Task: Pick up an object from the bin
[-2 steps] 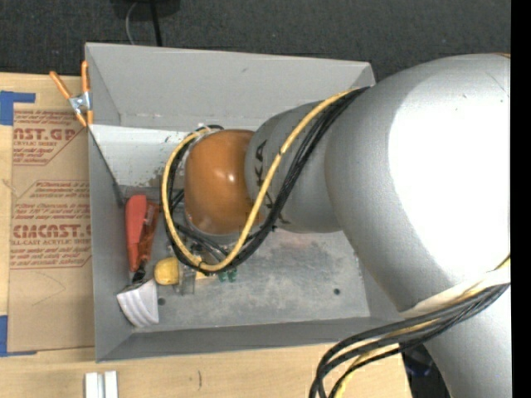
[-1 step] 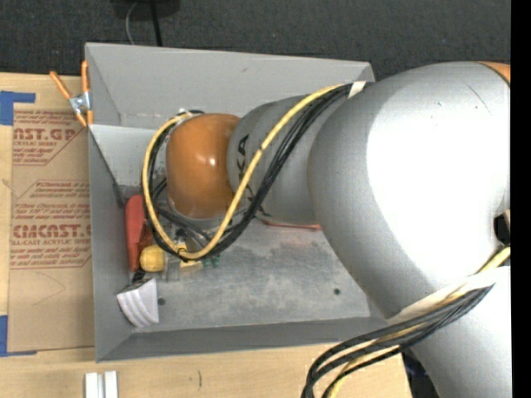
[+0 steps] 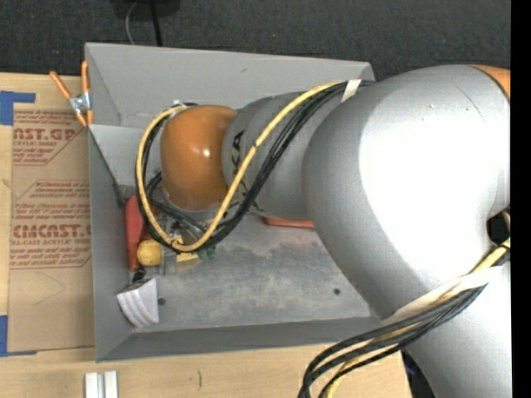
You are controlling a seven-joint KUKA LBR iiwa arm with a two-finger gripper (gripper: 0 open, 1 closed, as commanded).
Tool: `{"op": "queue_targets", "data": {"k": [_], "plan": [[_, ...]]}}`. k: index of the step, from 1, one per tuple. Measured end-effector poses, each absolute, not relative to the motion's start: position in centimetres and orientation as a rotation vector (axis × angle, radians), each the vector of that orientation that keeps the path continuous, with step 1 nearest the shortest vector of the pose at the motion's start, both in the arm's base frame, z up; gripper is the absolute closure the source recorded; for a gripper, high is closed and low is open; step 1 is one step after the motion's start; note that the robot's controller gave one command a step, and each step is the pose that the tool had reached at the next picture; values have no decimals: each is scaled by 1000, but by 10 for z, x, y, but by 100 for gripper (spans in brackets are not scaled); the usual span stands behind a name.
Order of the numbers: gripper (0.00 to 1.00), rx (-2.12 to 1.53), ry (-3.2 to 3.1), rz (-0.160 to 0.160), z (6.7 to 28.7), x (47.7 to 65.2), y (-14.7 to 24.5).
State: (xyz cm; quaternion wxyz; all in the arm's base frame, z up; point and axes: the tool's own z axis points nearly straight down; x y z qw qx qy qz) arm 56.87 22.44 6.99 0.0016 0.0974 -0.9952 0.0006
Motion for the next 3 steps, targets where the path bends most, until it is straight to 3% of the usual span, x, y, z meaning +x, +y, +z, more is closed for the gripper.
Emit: {"op": "queue_targets", "data": {"k": [1,2,3], "plan": [[100,251,-3133,-6,71,570,219],[100,295,-3125,0,101,570,222],[100,296,-3135,-7,102,576,225]]}}
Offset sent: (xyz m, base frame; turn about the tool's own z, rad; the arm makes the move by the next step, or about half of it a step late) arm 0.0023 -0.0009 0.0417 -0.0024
